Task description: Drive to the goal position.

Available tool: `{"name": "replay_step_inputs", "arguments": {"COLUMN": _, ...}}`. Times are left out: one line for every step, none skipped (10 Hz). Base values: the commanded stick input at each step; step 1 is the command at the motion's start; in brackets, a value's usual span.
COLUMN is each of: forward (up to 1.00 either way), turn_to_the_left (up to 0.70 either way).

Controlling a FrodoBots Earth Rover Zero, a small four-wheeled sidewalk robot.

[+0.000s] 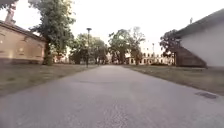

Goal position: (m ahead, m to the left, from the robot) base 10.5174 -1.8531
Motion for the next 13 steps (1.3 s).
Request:
{"name": "replay_step_inputs", "arguments": {"forward": 0.45, "turn_to_the_left": 0.0}}
{"name": "replay_step_inputs", "arguments": {"forward": 0.45, "turn_to_the_left": 0.0}}
{"name": "replay_step_inputs", "arguments": {"forward": 0.45, "turn_to_the_left": 0.0}}
{"name": "replay_step_inputs", "arguments": {"forward": 0.45, "turn_to_the_left": 0.0}}
{"name": "replay_step_inputs", "arguments": {"forward": 0.45, "turn_to_the_left": 0.0}}
{"name": "replay_step_inputs", "arguments": {"forward": 0.45, "turn_to_the_left": 0.0}}
{"name": "replay_step_inputs", "arguments": {"forward": 0.45, "turn_to_the_left": 0.0}}
{"name": "replay_step_inputs", "arguments": {"forward": 0.45, "turn_to_the_left": 0.0}}
{"name": "replay_step_inputs", "arguments": {"forward": 0.45, "turn_to_the_left": 0.0}}
{"name": "replay_step_inputs", "arguments": {"forward": 0.45, "turn_to_the_left": 0.0}}
{"name": "replay_step_inputs", "arguments": {"forward": 0.45, "turn_to_the_left": 0.0}}
{"name": "replay_step_inputs", "arguments": {"forward": 0.45, "turn_to_the_left": 0.0}}
{"name": "replay_step_inputs", "arguments": {"forward": 0.45, "turn_to_the_left": 0.0}}
